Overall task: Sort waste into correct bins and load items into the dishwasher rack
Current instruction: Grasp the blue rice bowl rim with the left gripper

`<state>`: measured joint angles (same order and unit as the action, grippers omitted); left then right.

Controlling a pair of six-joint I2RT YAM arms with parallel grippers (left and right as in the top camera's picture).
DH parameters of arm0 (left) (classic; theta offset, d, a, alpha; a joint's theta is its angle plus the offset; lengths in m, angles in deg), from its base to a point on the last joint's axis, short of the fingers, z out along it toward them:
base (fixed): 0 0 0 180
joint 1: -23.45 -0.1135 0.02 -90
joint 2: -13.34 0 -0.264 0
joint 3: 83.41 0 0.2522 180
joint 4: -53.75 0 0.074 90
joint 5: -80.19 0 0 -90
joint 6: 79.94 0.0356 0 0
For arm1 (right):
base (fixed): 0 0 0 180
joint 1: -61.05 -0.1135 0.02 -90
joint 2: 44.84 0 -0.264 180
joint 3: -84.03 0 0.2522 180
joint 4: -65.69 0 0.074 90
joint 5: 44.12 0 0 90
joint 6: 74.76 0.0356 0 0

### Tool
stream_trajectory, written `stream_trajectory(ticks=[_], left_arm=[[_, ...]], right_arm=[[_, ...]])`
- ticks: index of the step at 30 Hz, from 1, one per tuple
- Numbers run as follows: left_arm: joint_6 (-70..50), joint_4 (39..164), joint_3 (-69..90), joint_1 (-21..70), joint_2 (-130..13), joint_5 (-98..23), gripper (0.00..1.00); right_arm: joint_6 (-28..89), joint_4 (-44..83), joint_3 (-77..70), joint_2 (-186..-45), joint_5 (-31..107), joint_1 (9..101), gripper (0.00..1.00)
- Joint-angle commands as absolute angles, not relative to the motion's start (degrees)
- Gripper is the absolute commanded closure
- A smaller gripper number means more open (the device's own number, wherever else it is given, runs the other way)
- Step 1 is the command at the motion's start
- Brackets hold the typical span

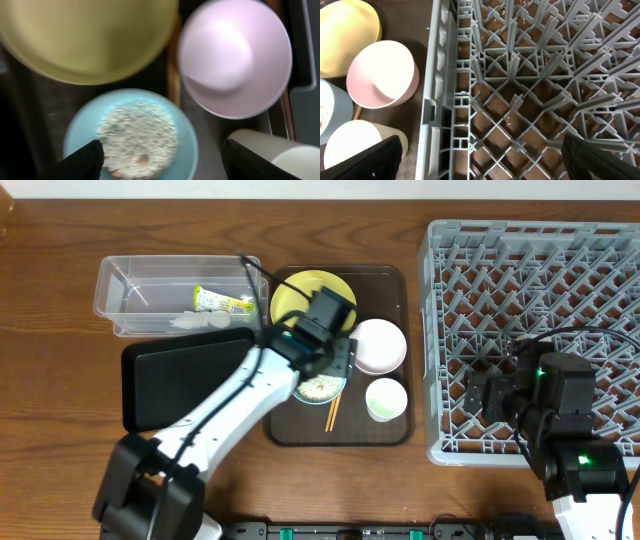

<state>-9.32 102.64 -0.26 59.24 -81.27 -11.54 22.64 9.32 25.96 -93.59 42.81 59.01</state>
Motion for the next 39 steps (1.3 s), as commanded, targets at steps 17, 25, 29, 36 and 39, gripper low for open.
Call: stream_trajectory(ticks=[17, 25, 29, 36, 39], left_arm=[[-8.0, 102.2, -1.2, 64.7, -92.6, -10.6, 0.7], [-8.0, 102.7, -1.2, 64.7, -92.3, -10.6, 0.94], [-8.0, 104.8, -1.2, 64.7, -90.3, -10.6, 0.94], [-8.0, 108.7, -1.0, 62.2, -80.9, -10.4, 0.94], [-7.8, 110.6, -1.0, 58.5, -76.7, -11.4, 0.94]], right_arm=[[22.9, 9.1, 24.7, -93.6, 42.4, 59.7, 0.01], [22.9, 9.0, 24.7, -93.6, 42.4, 59.7, 0.01], [22.9, 9.0, 24.7, -93.6, 42.4, 59.7, 0.01], [22.9, 9.0, 24.7, -93.6, 42.4, 59.7, 0.01], [22.9, 9.0, 24.7, -93.6, 42.4, 59.7, 0.01]])
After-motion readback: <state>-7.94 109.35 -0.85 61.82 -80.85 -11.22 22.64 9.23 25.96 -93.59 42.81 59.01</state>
